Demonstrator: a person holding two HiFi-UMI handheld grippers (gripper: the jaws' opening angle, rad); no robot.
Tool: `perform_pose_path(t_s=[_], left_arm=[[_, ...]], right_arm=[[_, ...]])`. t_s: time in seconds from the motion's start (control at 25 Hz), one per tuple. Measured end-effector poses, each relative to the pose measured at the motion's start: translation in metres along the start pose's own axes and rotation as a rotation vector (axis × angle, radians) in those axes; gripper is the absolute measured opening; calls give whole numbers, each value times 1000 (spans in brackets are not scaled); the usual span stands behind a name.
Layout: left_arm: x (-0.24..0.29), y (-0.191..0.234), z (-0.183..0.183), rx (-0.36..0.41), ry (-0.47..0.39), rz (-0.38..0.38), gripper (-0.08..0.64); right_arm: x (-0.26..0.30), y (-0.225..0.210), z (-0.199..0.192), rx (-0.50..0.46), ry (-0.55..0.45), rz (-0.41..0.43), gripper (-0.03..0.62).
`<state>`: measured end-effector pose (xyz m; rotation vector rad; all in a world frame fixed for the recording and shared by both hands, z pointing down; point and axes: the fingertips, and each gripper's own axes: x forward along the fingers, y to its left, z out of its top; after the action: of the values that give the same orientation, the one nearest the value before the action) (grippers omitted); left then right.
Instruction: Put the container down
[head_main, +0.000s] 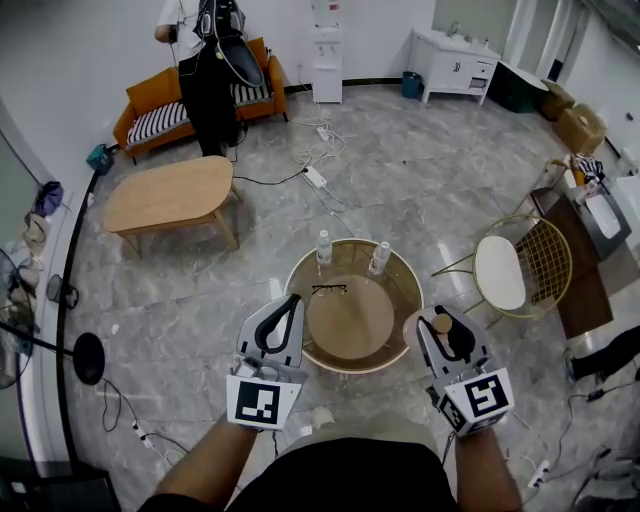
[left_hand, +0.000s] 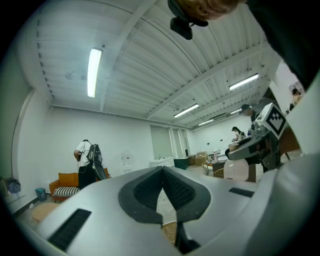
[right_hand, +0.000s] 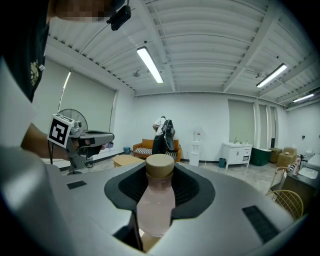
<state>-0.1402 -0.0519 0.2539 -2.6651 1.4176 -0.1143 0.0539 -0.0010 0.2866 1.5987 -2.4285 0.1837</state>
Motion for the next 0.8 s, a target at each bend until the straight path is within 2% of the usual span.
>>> perform_pose_path(t_s=[0.28,0.6,0.8], left_arm=[[10,10,-3,9,18,-4,15],[29,14,-13,30,44,2,15],[54,13,-21,16,51,-4,15]], right_arm=[[18,0,5,-3,6,25,144],[44,-15,-6,-1,26,73,144],[64,-32,-2,-6,38,85,144]])
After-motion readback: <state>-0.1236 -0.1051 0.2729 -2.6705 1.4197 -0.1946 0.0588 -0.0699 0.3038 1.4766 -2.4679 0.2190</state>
